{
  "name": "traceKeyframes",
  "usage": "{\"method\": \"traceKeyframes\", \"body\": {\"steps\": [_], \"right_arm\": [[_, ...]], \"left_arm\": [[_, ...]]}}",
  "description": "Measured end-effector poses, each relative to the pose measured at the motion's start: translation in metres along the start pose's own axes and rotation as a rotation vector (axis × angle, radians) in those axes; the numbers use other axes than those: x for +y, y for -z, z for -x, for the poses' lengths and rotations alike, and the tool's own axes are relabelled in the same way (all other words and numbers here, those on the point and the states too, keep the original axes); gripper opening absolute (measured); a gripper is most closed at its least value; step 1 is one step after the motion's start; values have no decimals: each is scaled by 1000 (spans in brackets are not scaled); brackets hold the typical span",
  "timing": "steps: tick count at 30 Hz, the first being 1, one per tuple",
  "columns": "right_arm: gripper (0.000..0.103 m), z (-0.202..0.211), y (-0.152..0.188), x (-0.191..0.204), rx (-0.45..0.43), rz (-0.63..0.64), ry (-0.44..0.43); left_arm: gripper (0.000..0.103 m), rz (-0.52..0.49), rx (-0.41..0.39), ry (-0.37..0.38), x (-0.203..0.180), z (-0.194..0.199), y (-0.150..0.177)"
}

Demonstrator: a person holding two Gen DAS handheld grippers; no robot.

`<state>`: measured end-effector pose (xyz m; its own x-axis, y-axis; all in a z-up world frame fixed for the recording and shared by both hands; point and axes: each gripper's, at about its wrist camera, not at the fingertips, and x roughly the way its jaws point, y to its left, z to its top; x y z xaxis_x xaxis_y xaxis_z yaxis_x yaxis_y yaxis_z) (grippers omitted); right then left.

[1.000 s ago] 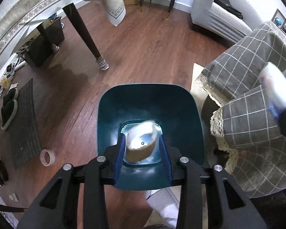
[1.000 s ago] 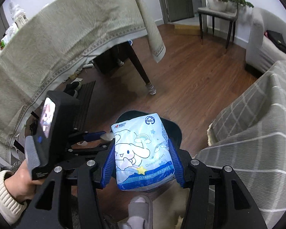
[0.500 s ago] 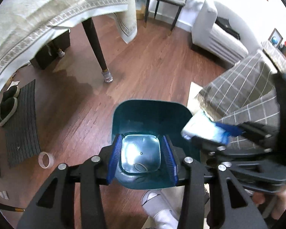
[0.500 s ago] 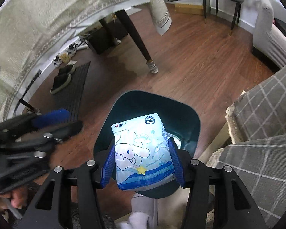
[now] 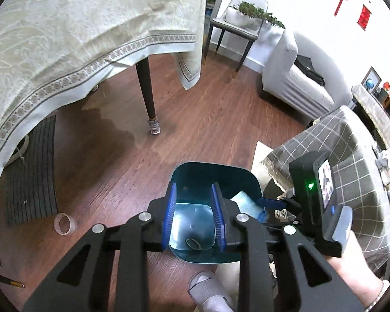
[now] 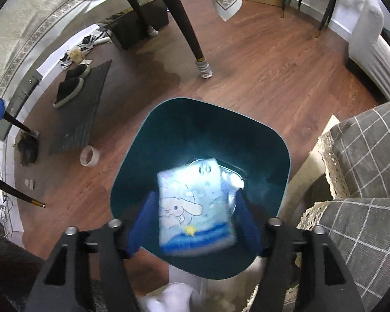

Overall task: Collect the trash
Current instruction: 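Open the right tool to drop the tissue pack into the teal bin, then move both open tools back over the table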

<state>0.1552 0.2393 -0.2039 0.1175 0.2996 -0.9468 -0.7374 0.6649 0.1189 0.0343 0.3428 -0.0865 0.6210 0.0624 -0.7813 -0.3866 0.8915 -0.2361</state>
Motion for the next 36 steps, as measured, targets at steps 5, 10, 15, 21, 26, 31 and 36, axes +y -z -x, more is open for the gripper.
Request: {"method": "traceKeyframes", "body": {"steps": [5, 10, 15, 21, 26, 31, 36], "right_arm": [[70, 9, 2, -3, -21, -3, -13], [70, 35, 6, -2, -62, 4, -51], [70, 77, 3, 0, -160, 29, -74], [59, 128, 7, 0, -290, 84, -66], [58, 183, 21, -14, -421, 98, -14], [59, 227, 41, -44, -510, 75, 48], [59, 253, 67, -82, -536, 9, 105]], "left_arm": [[28, 13, -34, -1, 3, 10, -5], [28, -21, -86, -20, -5, 24, -13], [28, -80, -112, -16, -23, 31, -13], [29, -127, -196, -17, -50, 45, -19], [35, -147, -266, 37, -76, 61, -27], [43, -170, -281, 105, -110, 66, -30], [49, -213, -273, 175, -155, 61, -28]]}}
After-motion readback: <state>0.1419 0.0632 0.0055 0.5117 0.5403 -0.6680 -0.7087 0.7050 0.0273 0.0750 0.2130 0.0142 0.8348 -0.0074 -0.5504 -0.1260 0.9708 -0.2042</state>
